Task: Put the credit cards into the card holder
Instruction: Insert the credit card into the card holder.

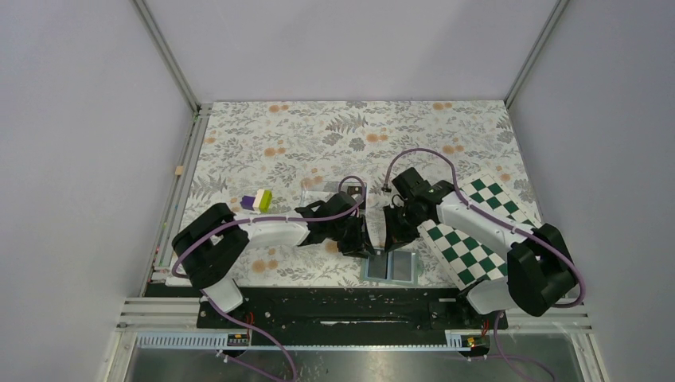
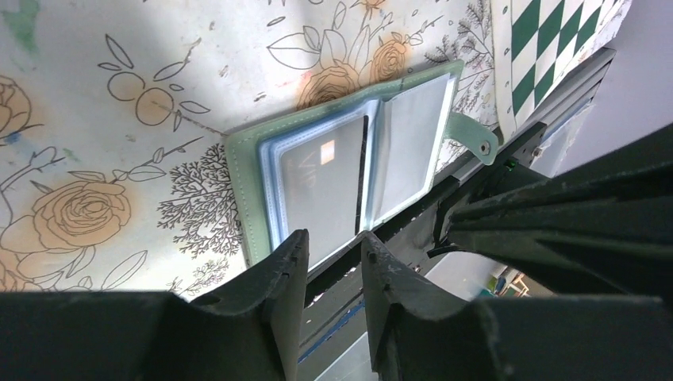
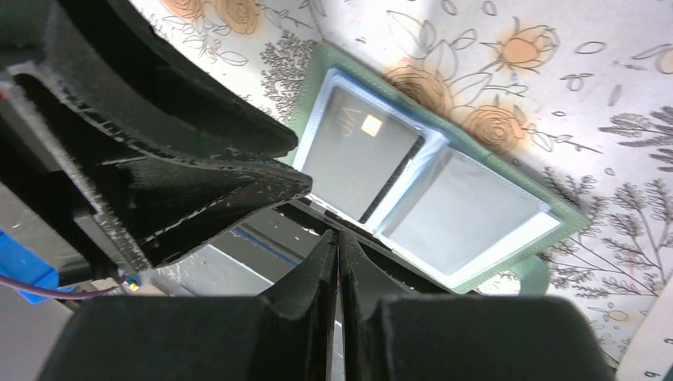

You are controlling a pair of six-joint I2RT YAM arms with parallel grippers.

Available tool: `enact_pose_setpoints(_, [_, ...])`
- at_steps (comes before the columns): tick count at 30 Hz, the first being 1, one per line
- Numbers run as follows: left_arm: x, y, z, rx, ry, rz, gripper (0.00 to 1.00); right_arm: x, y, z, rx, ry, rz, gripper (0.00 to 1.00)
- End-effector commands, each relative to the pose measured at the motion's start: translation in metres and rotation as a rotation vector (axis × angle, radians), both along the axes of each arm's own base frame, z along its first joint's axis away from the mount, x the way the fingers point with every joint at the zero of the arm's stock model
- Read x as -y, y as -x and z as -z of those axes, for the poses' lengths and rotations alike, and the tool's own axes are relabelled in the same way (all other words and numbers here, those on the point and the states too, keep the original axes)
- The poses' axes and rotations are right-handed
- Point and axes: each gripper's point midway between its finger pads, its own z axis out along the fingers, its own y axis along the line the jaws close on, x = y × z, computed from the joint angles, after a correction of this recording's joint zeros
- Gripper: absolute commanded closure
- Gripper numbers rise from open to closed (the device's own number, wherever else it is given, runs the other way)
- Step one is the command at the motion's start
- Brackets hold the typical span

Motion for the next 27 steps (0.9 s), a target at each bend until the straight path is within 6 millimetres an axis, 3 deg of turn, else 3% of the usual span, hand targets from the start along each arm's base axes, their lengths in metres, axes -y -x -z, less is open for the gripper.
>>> enact_pose_setpoints(1, [0.016,-0.007,-0.020,0.040,0.062,0.013,0.68,0.018,-0.002,-0.002,0.011,0.053,0.016,0.91])
enact_pose_setpoints(6, [0.011,-0.006,-0.004,0.024,0.011,0.008,0.68,0.017,0.010,0.017,-0.061,0.047,0.006,1.00])
enact_pose_setpoints(16, [0.011,-0.002,0.015,-0.012,-0.027,0.017,0.68,0.010,0.021,0.061,-0.182,0.035,0.015,1.00])
enact_pose_setpoints(20, [0.017,0.000,0.013,-0.014,-0.011,0.033,0.68,0.010,0.023,0.071,-0.207,0.040,0.016,1.00])
enact_pose_setpoints(27, [0.033,0.002,-0.010,0.000,0.073,0.050,0.74,0.010,0.024,0.075,-0.214,0.038,0.019,1.00])
